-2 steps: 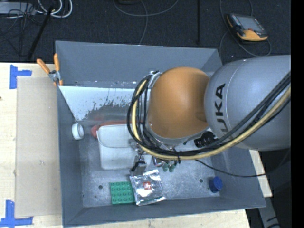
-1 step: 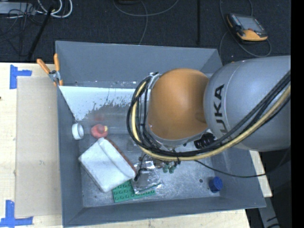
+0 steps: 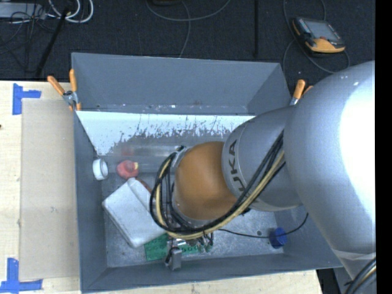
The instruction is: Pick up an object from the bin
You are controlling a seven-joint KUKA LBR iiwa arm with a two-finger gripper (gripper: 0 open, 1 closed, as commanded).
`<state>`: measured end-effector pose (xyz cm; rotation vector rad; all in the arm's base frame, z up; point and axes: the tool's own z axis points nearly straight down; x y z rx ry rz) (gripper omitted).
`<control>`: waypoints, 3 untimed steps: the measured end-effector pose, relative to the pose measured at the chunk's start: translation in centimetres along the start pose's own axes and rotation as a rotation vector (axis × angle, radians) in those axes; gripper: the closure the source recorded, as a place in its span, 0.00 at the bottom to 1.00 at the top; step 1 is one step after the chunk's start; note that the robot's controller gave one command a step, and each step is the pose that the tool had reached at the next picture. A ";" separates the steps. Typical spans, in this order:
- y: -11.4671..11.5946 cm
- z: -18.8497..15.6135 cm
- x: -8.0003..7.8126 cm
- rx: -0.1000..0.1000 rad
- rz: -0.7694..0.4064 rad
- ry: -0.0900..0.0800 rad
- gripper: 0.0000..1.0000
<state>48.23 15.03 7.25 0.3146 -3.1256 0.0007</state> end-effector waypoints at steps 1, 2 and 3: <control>0.0 -0.3 0.1 -0.001 0.003 0.005 1.00; -0.4 -9.9 0.4 -0.001 0.011 -0.006 1.00; -1.3 -22.4 -1.2 0.000 -0.003 -0.009 1.00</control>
Offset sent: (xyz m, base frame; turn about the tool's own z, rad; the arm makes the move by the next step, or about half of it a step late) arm 0.0000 0.0000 0.0000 0.0000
